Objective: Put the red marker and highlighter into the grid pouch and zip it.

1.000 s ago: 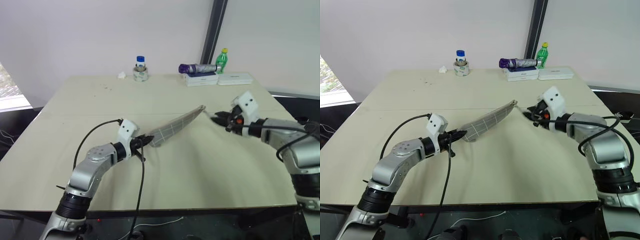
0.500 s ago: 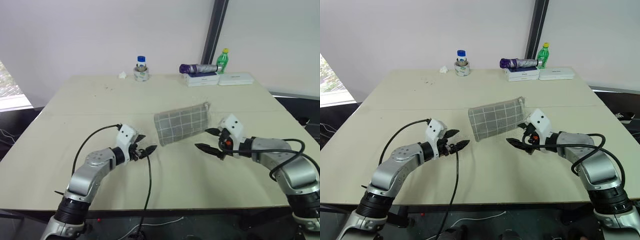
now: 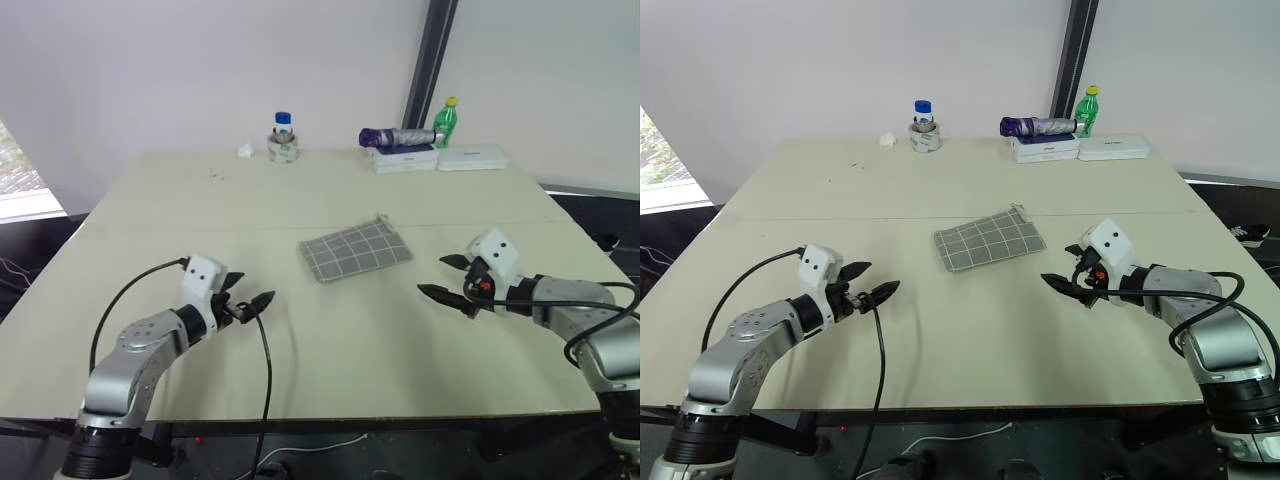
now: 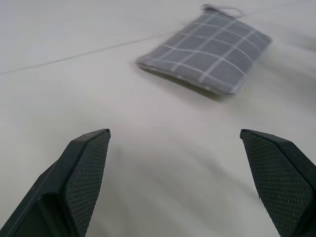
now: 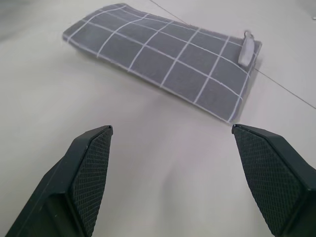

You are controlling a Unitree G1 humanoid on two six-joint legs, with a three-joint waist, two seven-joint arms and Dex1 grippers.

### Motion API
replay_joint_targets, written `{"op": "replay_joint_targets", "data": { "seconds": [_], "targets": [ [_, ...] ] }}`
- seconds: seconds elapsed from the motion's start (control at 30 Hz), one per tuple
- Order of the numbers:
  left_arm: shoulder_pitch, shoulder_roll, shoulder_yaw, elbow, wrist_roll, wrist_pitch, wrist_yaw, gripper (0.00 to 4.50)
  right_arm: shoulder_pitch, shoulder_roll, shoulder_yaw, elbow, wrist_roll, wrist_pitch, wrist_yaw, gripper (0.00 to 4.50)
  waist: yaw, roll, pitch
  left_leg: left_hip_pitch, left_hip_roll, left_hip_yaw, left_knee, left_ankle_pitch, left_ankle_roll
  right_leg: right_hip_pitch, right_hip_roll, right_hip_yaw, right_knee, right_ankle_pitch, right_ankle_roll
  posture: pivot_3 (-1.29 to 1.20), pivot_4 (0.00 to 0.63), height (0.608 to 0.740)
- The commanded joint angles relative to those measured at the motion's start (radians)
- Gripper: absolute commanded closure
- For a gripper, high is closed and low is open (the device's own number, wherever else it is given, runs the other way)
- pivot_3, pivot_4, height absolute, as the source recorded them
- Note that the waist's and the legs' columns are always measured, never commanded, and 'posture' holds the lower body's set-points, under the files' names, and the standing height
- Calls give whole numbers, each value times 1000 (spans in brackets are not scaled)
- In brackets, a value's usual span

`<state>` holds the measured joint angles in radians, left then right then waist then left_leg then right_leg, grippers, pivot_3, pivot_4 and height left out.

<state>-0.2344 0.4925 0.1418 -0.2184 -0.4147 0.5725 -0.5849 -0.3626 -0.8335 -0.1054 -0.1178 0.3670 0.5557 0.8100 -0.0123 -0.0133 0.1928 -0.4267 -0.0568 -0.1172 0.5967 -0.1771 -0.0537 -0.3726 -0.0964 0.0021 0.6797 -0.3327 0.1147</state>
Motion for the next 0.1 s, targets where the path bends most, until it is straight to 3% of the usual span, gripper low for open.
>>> {"op": "replay_joint_targets", "data": {
  "seconds": [0.03,0.1],
  "targets": [
    [24,22,43,-21,-3,-39,-5,66,0,0,-42,10,-1,-33,1,475,0,0,0,0,0,0,0,0,0,0,0,0,0,0,0,0,150,740],
    [34,26,54,-28,-11,-46,-9,66,1,5,-41,20,-2,-43,0,475,0,0,0,0,0,0,0,0,0,0,0,0,0,0,0,0,150,740]
  ]
}}
